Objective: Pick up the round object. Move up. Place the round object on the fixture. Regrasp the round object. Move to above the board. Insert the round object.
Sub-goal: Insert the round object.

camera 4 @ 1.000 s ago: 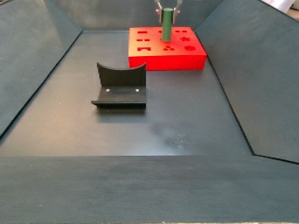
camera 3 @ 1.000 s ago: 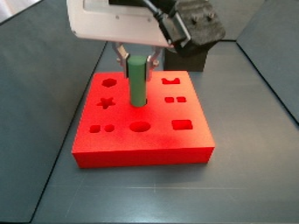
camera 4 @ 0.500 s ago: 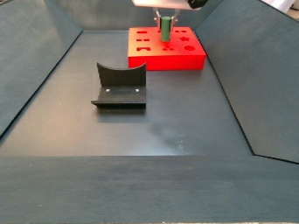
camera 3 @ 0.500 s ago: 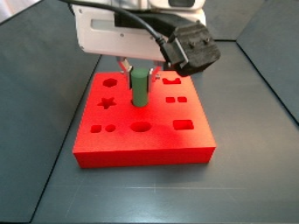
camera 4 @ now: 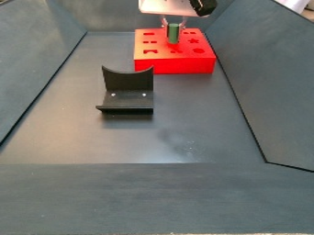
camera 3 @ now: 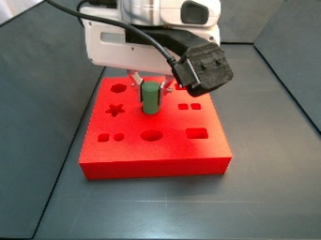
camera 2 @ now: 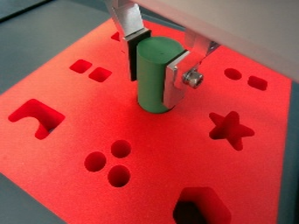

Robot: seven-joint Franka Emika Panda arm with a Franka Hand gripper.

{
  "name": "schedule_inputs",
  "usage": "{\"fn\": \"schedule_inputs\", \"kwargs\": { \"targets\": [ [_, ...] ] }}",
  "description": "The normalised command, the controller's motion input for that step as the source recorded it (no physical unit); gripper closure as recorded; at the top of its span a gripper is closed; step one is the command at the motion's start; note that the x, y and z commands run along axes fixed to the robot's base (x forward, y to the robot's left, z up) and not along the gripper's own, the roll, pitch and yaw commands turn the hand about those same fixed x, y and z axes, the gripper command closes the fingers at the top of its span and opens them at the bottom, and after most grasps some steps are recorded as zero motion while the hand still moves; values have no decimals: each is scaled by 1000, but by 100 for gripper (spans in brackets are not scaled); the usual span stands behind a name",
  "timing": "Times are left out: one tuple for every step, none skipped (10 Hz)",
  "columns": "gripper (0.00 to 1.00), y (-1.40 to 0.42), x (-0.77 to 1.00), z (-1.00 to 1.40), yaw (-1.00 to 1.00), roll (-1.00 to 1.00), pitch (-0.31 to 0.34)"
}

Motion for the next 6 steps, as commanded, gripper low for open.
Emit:
{"fn": "schedule_inputs", "kwargs": {
  "targets": [
    [100,-69,71,-843,9,149,-140],
    [100,-103,46,-826,51,136,-163],
    [100,-103,46,-820,43,144,-159],
    [100,-183,0,-637,0,121,-283],
    [100,0,0,-11,0,-44,0],
    [100,0,0,-89,0,-19,-56]
  ]
}}
